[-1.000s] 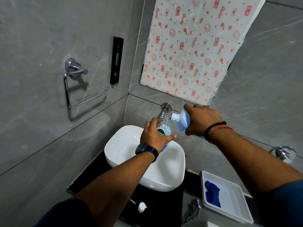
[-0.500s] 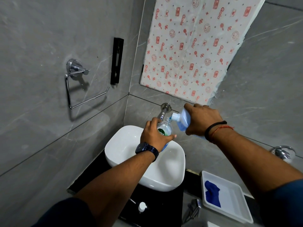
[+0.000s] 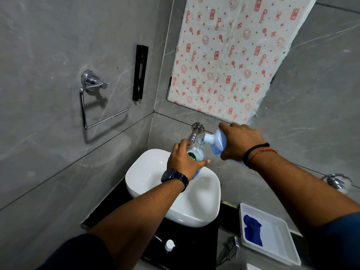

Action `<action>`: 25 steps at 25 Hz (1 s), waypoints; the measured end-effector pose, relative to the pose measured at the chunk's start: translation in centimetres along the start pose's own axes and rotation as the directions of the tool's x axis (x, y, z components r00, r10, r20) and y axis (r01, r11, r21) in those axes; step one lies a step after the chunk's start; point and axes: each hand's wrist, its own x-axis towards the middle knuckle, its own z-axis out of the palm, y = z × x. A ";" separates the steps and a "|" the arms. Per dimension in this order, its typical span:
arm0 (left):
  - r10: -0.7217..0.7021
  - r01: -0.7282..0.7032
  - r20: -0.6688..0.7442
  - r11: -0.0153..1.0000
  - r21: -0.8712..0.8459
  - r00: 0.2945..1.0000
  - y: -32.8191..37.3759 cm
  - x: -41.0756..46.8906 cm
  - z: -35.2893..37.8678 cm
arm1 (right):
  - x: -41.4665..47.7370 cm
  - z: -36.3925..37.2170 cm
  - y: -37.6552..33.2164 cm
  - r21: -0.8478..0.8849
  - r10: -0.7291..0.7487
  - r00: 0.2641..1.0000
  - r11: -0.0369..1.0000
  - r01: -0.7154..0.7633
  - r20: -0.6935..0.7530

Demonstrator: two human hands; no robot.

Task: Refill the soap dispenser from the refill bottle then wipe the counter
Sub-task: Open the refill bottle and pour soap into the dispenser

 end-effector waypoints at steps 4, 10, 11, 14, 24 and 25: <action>-0.001 0.001 -0.011 1.000 -0.002 1.000 0.0 0.0 -0.2 | 0.0 -0.1 0.0 -0.011 0.003 1.000 1.000 -0.003 -0.019; 0.002 -0.002 -0.012 1.000 0.009 1.000 0.0 0.0 -0.4 | 0.1 0.1 -0.2 -0.006 -0.003 1.000 1.000 0.003 -0.011; 0.002 -0.001 -0.011 1.000 0.009 1.000 -0.1 0.0 -0.4 | 0.1 0.1 -0.2 -0.005 -0.005 1.000 1.000 0.005 -0.012; -0.004 0.004 -0.016 1.000 0.004 1.000 -0.2 0.0 -0.4 | 0.1 0.2 -0.2 -0.011 -0.013 1.000 1.000 0.013 -0.028; 0.006 -0.006 -0.019 1.000 0.000 1.000 -0.4 0.0 -0.7 | 0.3 0.3 -0.6 -0.006 -0.017 1.000 1.000 0.017 -0.026; 0.006 -0.006 -0.019 1.000 -0.001 1.000 -0.4 0.0 -0.7 | 0.3 0.2 -0.6 -0.007 -0.017 1.000 1.000 0.017 -0.024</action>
